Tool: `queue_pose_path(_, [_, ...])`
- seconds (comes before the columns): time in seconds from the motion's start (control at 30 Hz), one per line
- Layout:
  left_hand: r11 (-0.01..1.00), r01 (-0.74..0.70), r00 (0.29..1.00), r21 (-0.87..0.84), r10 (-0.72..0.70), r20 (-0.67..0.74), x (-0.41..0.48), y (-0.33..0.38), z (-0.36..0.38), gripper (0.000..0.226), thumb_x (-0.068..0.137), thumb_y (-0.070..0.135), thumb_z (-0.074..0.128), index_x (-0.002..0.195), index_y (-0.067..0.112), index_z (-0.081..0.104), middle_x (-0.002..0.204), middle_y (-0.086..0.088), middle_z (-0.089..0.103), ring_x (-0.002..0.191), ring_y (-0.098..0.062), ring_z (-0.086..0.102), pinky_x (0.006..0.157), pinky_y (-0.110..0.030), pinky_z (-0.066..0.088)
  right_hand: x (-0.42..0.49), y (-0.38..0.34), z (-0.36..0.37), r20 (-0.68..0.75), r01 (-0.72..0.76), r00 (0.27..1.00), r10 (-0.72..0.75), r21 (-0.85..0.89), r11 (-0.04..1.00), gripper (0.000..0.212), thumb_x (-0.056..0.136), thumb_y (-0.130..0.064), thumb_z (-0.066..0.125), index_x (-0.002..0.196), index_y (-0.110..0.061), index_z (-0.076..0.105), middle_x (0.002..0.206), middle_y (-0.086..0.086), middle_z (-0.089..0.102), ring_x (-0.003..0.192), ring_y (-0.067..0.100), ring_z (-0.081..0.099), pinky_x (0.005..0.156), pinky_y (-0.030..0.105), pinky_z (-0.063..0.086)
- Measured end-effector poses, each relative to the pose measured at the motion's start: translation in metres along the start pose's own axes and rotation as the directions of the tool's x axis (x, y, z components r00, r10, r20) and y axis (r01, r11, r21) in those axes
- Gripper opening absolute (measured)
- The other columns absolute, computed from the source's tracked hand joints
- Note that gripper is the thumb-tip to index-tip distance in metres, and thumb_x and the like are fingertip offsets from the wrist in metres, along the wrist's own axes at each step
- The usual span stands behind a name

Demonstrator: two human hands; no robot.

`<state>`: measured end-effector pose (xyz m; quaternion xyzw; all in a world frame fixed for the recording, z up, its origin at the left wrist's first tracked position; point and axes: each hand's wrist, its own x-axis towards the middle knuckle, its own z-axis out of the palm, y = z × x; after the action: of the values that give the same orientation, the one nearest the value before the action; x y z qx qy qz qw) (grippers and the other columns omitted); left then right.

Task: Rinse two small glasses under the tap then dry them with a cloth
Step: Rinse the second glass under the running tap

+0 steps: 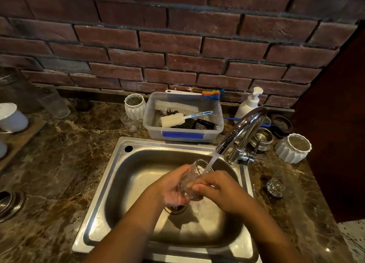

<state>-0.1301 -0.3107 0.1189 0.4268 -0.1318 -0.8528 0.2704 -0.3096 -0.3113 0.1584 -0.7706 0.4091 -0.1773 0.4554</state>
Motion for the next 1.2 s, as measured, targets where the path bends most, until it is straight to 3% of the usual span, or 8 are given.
queue_pose_path(0.27, [0.993,-0.056,0.973,-0.104,0.077,0.219,0.001,-0.019,0.017,0.075,0.091,0.075,0.042,0.108,0.009,0.073,0.094,-0.016,0.068,0.075,-0.024,0.067,0.061,-0.027,0.053,0.009,-0.003,-0.012,-0.016,-0.173,0.977,0.213,0.526,0.833,0.034,0.097,-0.028,0.058,0.074,-0.005,0.067,0.059,0.007,0.065,0.042,0.013,0.055,0.045,0.026,0.043])
queue_pose_path(0.47, [0.924,-0.117,0.993,-0.363,0.098,-0.071,0.011,-0.028,0.051,0.071,0.085,0.066,0.061,0.115,0.003,0.072,0.087,-0.019,0.067,0.060,-0.023,0.061,0.048,-0.025,0.050,0.036,0.000,-0.003,-0.386,-0.310,0.705,0.595,0.587,0.748,0.016,0.095,-0.017,0.064,0.080,-0.017,0.066,0.075,0.007,0.070,0.069,0.019,0.068,0.058,0.029,0.052])
queue_pose_path(0.57, [0.888,-0.229,0.968,-0.399,0.166,-0.187,0.010,-0.030,0.058,0.065,0.090,0.064,0.056,0.123,0.009,0.068,0.098,-0.019,0.074,0.078,-0.025,0.066,0.065,-0.031,0.052,0.037,-0.003,0.000,-0.372,-0.328,0.747,0.551,0.515,0.792,0.007,0.093,-0.030,0.067,0.093,-0.022,0.067,0.086,0.003,0.073,0.083,0.020,0.071,0.069,0.033,0.057])
queue_pose_path(0.67, [0.869,-0.288,0.947,-0.401,0.199,-0.251,0.007,-0.030,0.059,0.060,0.091,0.057,0.058,0.125,0.008,0.067,0.117,-0.023,0.072,0.114,-0.034,0.065,0.094,-0.047,0.052,0.030,-0.004,0.016,-0.265,-0.354,0.863,0.431,0.293,0.888,0.037,0.091,-0.049,0.062,0.120,-0.027,0.056,0.111,0.000,0.065,0.100,0.018,0.067,0.085,0.038,0.058])
queue_pose_path(0.77, [0.913,-0.280,0.946,-0.297,0.208,-0.250,0.004,-0.032,0.054,0.065,0.093,0.060,0.053,0.124,0.005,0.068,0.112,-0.023,0.074,0.111,-0.034,0.069,0.090,-0.047,0.055,0.021,-0.001,0.028,-0.283,-0.288,0.909,0.305,0.100,0.952,0.058,0.090,-0.062,0.051,0.137,-0.028,0.044,0.126,-0.001,0.051,0.112,0.014,0.059,0.093,0.036,0.056])
queue_pose_path(0.83, [0.932,-0.251,0.954,-0.262,0.193,-0.228,0.001,-0.034,0.051,0.065,0.095,0.061,0.050,0.126,0.006,0.067,0.111,-0.020,0.075,0.103,-0.031,0.072,0.083,-0.044,0.057,0.020,-0.003,0.022,-0.323,-0.285,0.902,0.288,0.057,0.957,0.043,0.091,-0.059,0.054,0.118,-0.025,0.054,0.109,-0.002,0.061,0.100,0.013,0.063,0.083,0.030,0.055])
queue_pose_path(1.0, [0.962,-0.173,0.981,-0.210,0.149,-0.124,-0.004,-0.037,0.052,0.073,0.090,0.070,0.049,0.109,0.004,0.075,0.093,-0.018,0.069,0.072,-0.025,0.063,0.051,-0.026,0.047,0.032,-0.007,0.002,-0.394,-0.315,0.832,0.390,0.242,0.918,0.026,0.096,-0.036,0.061,0.077,-0.020,0.066,0.069,-0.005,0.066,0.068,0.008,0.063,0.065,0.024,0.043])
queue_pose_path(1.2, [0.938,-0.226,0.969,-0.264,0.189,-0.158,-0.007,-0.037,0.051,0.076,0.091,0.068,0.050,0.121,0.000,0.066,0.093,-0.021,0.071,0.070,-0.027,0.065,0.054,-0.028,0.052,0.025,-0.005,0.011,-0.335,-0.214,0.795,0.505,0.625,0.751,0.029,0.099,-0.030,0.058,0.078,-0.012,0.067,0.065,0.002,0.066,0.064,0.015,0.064,0.064,0.032,0.051])
